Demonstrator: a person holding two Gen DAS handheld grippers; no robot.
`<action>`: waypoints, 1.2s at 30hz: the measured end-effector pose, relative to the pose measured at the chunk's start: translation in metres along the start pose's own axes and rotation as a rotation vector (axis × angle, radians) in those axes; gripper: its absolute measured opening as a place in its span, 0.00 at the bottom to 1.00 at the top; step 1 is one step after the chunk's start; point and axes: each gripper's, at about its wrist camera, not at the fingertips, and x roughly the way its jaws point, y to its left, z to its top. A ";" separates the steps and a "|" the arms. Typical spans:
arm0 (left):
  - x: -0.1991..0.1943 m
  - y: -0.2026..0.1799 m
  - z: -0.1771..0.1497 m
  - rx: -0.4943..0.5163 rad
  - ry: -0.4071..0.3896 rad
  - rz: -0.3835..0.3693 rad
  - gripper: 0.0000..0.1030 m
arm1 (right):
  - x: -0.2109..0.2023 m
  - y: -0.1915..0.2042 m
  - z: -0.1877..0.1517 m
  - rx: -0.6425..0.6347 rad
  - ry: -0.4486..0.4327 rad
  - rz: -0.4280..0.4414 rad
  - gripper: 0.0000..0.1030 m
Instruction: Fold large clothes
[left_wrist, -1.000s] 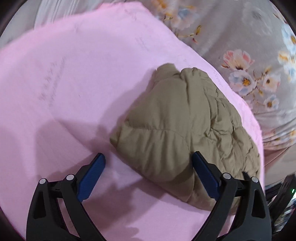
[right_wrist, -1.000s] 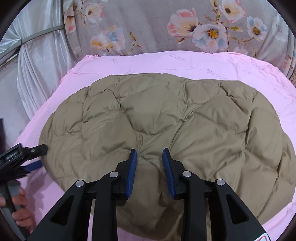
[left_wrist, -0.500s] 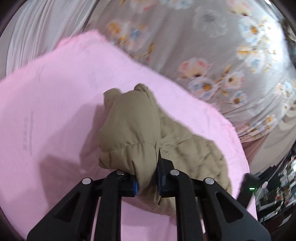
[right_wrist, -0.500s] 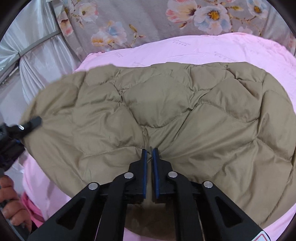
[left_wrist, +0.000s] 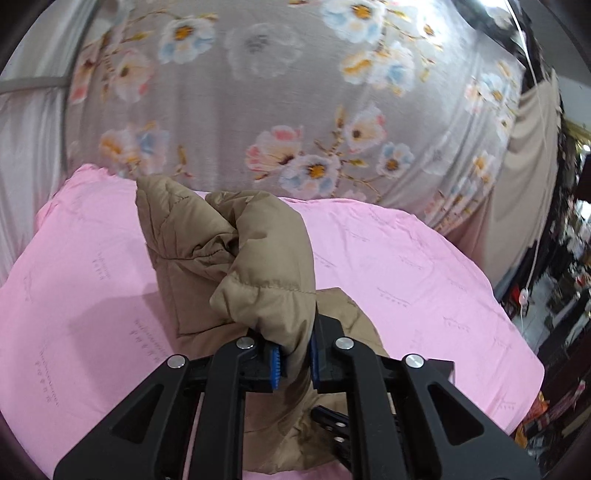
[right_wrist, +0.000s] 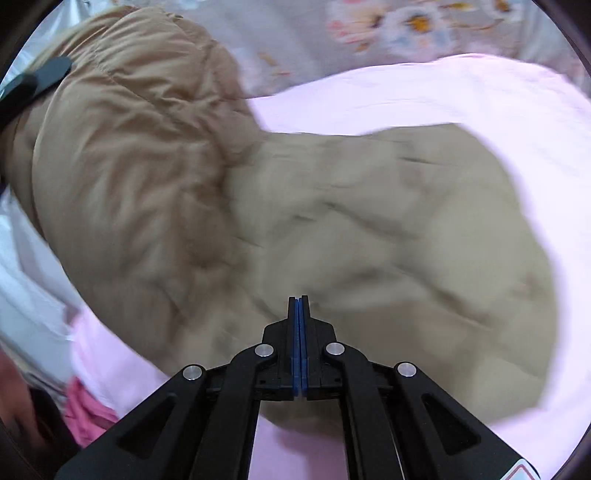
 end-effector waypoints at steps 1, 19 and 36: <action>0.003 -0.007 -0.001 0.012 0.006 -0.012 0.10 | 0.002 -0.008 -0.006 0.022 0.016 0.005 0.02; 0.114 -0.128 -0.108 0.206 0.385 -0.114 0.11 | -0.101 -0.115 -0.024 0.205 -0.199 -0.094 0.08; 0.027 -0.001 -0.009 -0.052 0.147 0.014 0.74 | -0.149 -0.075 0.121 0.152 -0.411 0.040 0.61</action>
